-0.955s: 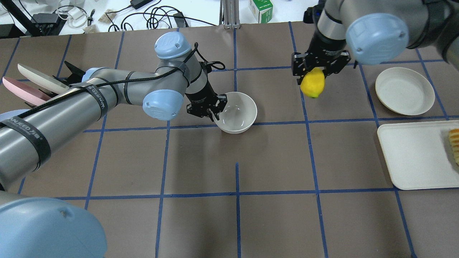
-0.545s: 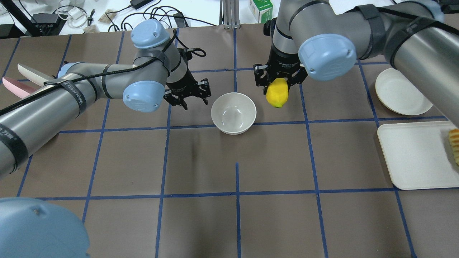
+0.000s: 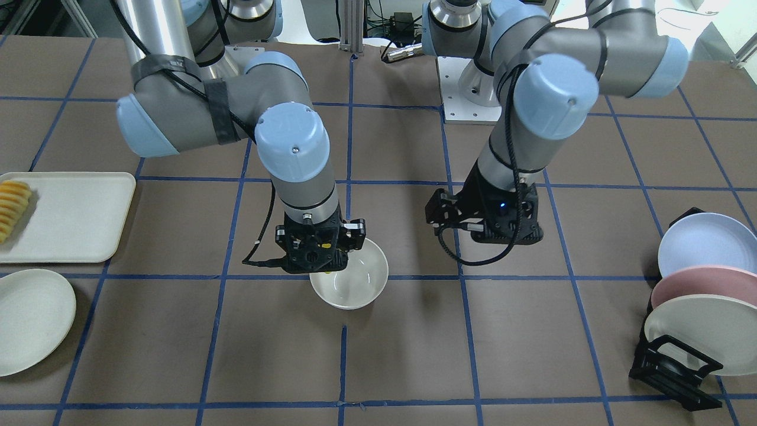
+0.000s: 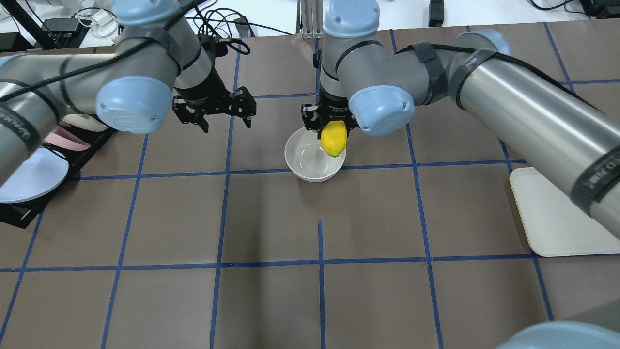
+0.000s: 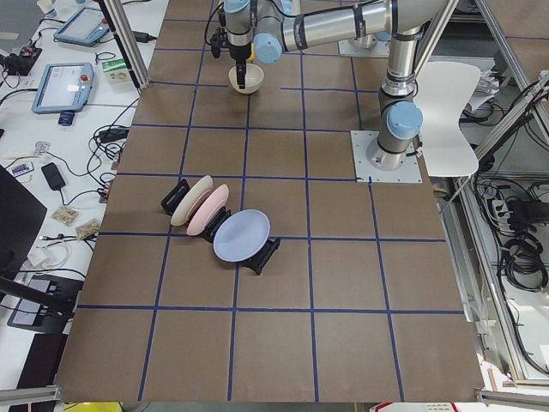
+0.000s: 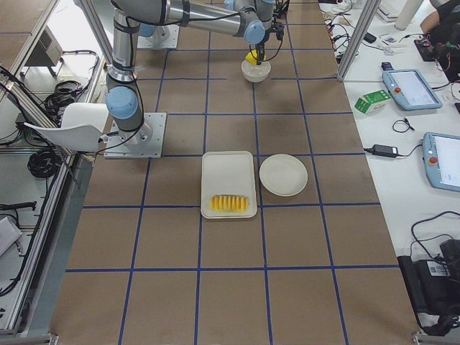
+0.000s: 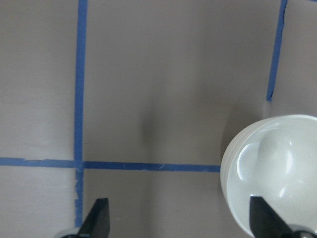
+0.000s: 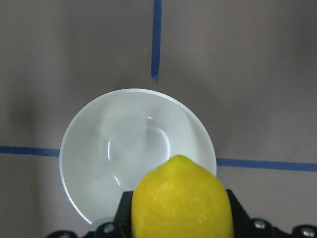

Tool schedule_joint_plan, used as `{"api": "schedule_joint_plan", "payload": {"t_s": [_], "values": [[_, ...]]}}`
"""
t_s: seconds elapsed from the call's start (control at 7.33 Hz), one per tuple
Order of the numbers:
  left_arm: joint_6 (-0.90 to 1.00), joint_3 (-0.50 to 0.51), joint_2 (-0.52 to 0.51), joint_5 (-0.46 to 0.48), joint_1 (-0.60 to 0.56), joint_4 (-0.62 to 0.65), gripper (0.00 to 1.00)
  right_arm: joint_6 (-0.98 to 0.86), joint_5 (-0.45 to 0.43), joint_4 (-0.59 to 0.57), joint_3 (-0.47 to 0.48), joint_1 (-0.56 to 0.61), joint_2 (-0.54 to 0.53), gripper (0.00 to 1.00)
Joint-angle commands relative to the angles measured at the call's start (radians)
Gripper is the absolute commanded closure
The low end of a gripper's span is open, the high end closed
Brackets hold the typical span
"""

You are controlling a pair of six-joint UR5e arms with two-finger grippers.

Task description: Place bowl and put lemon in it

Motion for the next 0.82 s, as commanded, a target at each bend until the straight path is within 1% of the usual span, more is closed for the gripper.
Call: {"api": "schedule_joint_plan", "payload": {"t_s": [0.0,0.14,0.27,0.55,0.68], "values": [[0.097,0.113,0.113,0.032,0.046,-0.262,0.00,0.030,-0.006,-0.061,0.002,0.045,0.066,0.69],[0.148,0.131,0.158,0.039,0.081,-0.310,0.00,0.032,-0.010,-0.073,0.006,0.045,0.084,0.69],[0.169,0.128,0.182,0.044,0.113,-0.312,0.00,0.032,-0.003,-0.091,0.009,0.048,0.106,0.69],[0.159,0.136,0.164,0.044,0.112,-0.306,0.00,0.029,-0.001,-0.116,0.008,0.048,0.146,0.69],[0.150,0.124,0.163,0.021,0.109,-0.303,0.00,0.031,-0.009,-0.117,0.009,0.050,0.147,0.55]]}}
